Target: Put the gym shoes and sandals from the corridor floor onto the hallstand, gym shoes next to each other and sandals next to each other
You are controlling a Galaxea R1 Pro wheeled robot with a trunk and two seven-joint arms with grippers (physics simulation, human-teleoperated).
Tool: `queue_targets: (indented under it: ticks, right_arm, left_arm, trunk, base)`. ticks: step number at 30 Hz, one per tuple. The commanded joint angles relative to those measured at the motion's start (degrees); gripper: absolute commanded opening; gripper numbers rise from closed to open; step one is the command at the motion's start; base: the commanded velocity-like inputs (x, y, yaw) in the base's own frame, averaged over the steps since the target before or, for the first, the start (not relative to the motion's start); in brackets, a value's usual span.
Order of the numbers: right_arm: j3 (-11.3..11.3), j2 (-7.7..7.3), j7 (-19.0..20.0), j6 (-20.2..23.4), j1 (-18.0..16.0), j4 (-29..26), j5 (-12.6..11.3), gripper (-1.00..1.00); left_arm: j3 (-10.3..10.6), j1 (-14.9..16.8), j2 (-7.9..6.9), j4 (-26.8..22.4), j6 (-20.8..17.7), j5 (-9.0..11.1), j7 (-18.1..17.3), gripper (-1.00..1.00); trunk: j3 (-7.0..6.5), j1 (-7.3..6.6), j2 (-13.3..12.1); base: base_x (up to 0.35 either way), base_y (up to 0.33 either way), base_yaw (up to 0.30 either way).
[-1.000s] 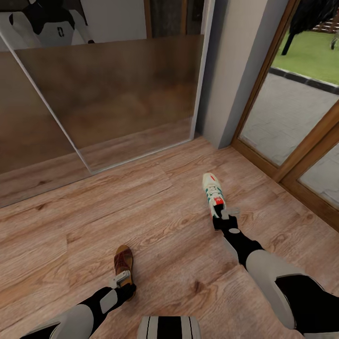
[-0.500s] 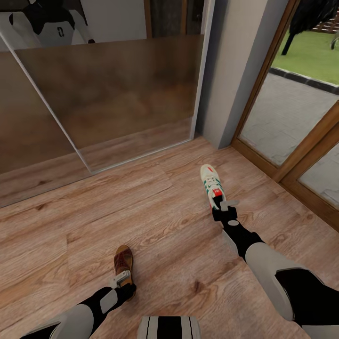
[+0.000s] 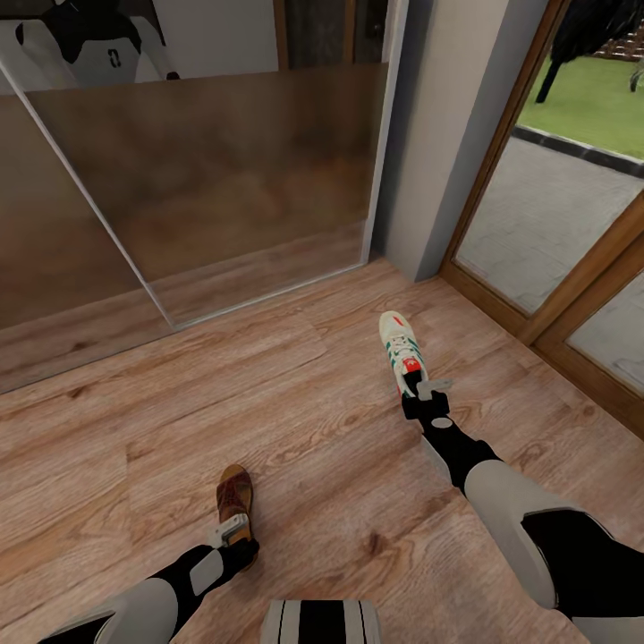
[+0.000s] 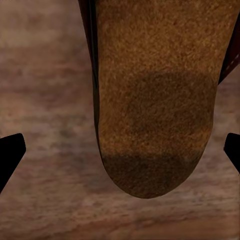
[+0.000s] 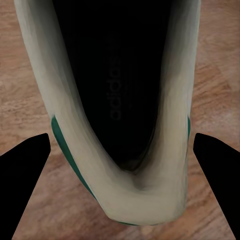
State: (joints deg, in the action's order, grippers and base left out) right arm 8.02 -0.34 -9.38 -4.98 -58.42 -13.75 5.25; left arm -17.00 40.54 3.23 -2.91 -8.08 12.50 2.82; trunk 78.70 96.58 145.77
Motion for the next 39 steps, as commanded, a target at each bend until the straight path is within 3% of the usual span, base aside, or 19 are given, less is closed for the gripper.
queue_targets:
  ticks: [1, 39]
  right_arm:
    - [0.24, -0.01, -0.37, -0.02, -0.03, 0.05, 0.55, -1.0]
    - [0.24, -0.01, -0.37, -0.05, -0.03, 0.13, 0.55, -1.0]
  left_arm:
    - [0.04, -0.02, 0.02, -0.16, -0.36, 0.6, 0.26, 1.0]
    - [0.04, -0.01, 0.02, -0.16, -0.29, 0.6, 0.25, 1.0]
  trunk:
    - [0.03, -0.01, 0.01]
    - [0.03, -0.01, 0.01]
  base:
    - [0.0, -0.086, 0.0]
    - [0.004, -0.014, 0.0]
